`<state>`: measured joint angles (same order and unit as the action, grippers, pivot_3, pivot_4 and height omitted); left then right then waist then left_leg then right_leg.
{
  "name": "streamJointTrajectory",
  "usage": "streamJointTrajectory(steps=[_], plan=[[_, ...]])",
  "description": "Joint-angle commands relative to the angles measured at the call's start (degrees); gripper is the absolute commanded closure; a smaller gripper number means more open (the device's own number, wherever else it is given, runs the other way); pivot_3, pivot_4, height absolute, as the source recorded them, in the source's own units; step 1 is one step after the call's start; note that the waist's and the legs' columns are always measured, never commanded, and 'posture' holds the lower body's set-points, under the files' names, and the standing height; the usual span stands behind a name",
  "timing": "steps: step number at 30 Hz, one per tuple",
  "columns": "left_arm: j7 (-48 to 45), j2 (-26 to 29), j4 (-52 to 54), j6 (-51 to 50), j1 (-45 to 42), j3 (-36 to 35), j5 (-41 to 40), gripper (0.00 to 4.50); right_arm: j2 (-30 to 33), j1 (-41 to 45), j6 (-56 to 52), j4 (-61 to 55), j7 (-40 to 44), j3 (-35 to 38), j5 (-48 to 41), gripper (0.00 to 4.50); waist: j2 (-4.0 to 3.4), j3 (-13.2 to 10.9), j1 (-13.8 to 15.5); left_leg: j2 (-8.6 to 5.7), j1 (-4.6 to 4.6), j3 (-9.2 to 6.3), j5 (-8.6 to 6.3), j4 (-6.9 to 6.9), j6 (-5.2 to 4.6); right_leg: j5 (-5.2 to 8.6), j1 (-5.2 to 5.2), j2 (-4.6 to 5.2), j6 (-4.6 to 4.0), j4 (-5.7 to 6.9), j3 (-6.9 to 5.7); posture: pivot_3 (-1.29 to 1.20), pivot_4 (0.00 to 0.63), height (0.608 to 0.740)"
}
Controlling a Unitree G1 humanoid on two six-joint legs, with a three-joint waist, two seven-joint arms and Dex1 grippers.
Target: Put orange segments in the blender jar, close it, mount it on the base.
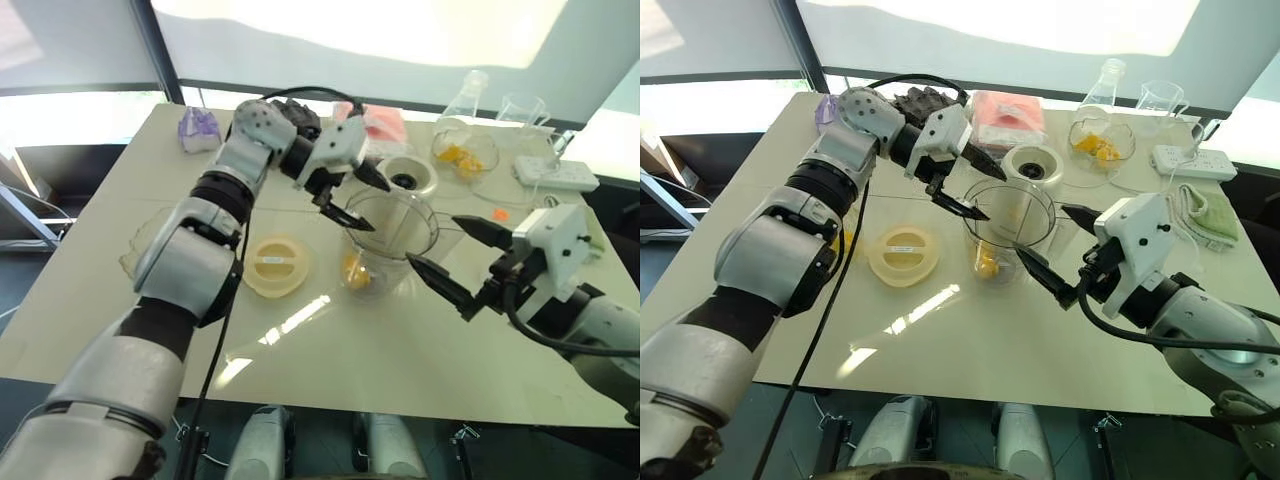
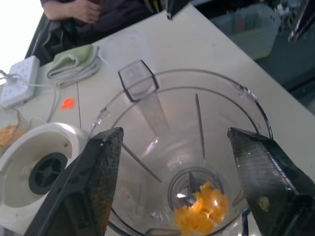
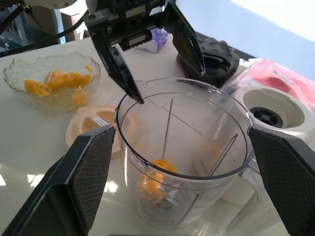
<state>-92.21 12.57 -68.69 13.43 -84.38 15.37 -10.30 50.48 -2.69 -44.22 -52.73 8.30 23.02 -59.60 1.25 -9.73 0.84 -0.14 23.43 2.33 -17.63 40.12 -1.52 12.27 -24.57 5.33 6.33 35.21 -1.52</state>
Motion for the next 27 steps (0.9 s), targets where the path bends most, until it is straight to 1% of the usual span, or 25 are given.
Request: streamJointTrajectory(steps=[1,3,6,7,9,11,13,15,16,18,20,22,23,26,27], plan=[[2.5,0.6,1.5,-9.4,-4.9,-9.1,-5.6,1.06,-0.7,-3.1,1.0,-1.7,0.3,4.8,-0.1,0.0,0.01,0.0,0.0,0.0,0.01,-0.03,0.0,0.0,0.0,0.0,0.0,0.0,0.0,0.0,-0.02,0.0,0.15,0.74],[5.8,1.1,2.9,-13.2,-5.3,-12.9,-7.4,1.06,-1.2,-6.6,1.5,-1.6,1.3,8.8,0.1,0.0,0.01,0.0,0.1,-0.01,0.02,-0.05,0.0,0.0,0.0,0.0,0.01,0.0,0.02,0.01,-0.02,0.0,0.15,0.74],[7.9,4.1,9.8,-20.5,-2.2,-16.8,-9.8,1.06,-2.8,-12.6,2.3,0.9,3.6,19.3,1.6,0.0,-0.02,0.0,-0.1,-0.01,0.0,-0.06,0.0,-0.01,-0.01,0.0,0.03,0.0,0.04,0.01,-0.03,0.0,0.15,0.74],[8.0,5.0,13.4,-22.6,-0.2,-17.2,-10.2,1.06,-3.1,-14.5,2.2,1.5,4.9,22.0,1.5,0.0,-0.08,0.0,-0.1,-0.01,-0.01,-0.06,0.0,-0.02,0.0,0.0,0.03,0.0,0.04,0.01,-0.03,0.0,0.15,0.74],[8.3,7.2,24.3,-27.6,6.2,-16.7,-11.0,1.06,-4.1,-18.5,2.0,1.8,7.5,25.9,-0.1,0.0,-0.15,0.1,-0.3,0.0,-0.11,-0.03,0.0,-0.02,0.0,0.0,0.1,0.0,0.04,0.06,0.0,0.0,0.15,0.74],[8.9,10.2,37.2,-30.2,15.6,-15.3,-10.9,1.06,-5.7,-22.3,2.0,2.2,9.0,27.5,0.6,0.0,-0.22,0.1,-0.3,0.07,-0.19,-0.04,0.0,-0.05,0.0,0.0,0.11,-0.04,0.04,0.16,0.02,0.0,0.15,0.74],[11.0,11.9,46.7,-32.4,22.8,-14.7,-11.2,1.06,-7.3,-24.4,3.1,3.6,9.8,28.0,3.2,0.0,-0.25,0.1,-0.3,0.14,-0.29,-0.04,0.01,-0.06,0.02,0.01,0.13,-0.11,0.0,0.29,0.11,0.0,0.15,0.74],[14.9,11.7,53.7,-36.0,27.3,-14.5,-11.8,1.06,-9.3,-24.9,5.8,7.1,10.7,29.0,6.3,0.0,-0.22,0.1,0.0,0.19,-0.29,-0.07,0.09,-0.04,0.16,-0.01,0.14,-0.17,-0.06,0.27,0.13,0.0,0.15,0.74],[17.6,12.3,58.1,-36.7,32.2,-14.9,-11.5,1.06,-10.9,-24.2,8.4,8.9,9.1,27.7,10.9,0.0,-0.21,0.1,0.2,0.18,-0.26,-0.07,0.13,-0.01,0.23,0.04,0.14,-0.17,-0.22,0.23,0.15,0.0,0.15,0.74],[23.1,12.5,65.6,-38.8,40.2,-16.4,-11.8,1.06,-14.3,-22.8,11.6,11.4,6.0,24.6,17.1,0.0,-0.27,0.2,0.0,0.15,-0.25,-0.09,0.2,0.02,0.22,0.05,0.24,-0.16,-0.36,0.01,0.18,0.0,0.15,0.74],[26.7,12.2,70.5,-40.6,43.9,-16.5,-12.3,1.06,-15.9,-22.4,14.0,13.1,5.5,22.8,21.6,0.0,-0.31,0.2,-0.1,0.12,-0.44,-0.02,0.2,0.01,0.22,0.05,0.43,-0.12,-0.37,-0.03,0.26,0.0,0.15,0.74],[29.4,12.3,74.8,-41.0,47.5,-15.6,-12.1,1.06,-18.9,-20.9,16.4,16.3,3.7,21.7,24.6,0.0,-0.31,0.2,-0.1,0.12,-0.44,-0.02,0.2,0.0,0.22,0.06,0.4,-0.13,-0.38,0.01,0.28,0.0,0.15,0.74],[30.9,12.3,76.8,-41.9,49.5,-15.7,-12.5,1.06,-19.9,-20.1,17.2,18.5,1.8,20.1,28.1,0.0,-0.32,0.2,-0.1,0.13,-0.45,-0.02,0.2,0.0,0.23,0.06,0.39,-0.14,-0.38,0.03,0.28,0.0,0.15,0.74],[34.0,12.1,81.0,-44.0,52.5,-15.4,-13.8,1.06,-20.6,-18.8,18.8,23.9,0.3,16.1,34.7,0.0,-0.42,0.2,-0.1,0.12,-0.5,0.06,0.21,0.0,0.24,0.06,0.39,-0.15,-0.39,0.05,0.35,0.0,0.15,0.74],[34.7,12.1,81.8,-44.2,53.2,-15.1,-13.9,1.06,-20.7,-18.0,19.5,26.1,0.9,14.9,35.7,0.0,-0.45,0.3,-0.1,0.12,-0.53,0.09,0.21,-0.01,0.24,0.06,0.4,-0.15,-0.39,0.06,0.37,0.0,0.15,0.74]])
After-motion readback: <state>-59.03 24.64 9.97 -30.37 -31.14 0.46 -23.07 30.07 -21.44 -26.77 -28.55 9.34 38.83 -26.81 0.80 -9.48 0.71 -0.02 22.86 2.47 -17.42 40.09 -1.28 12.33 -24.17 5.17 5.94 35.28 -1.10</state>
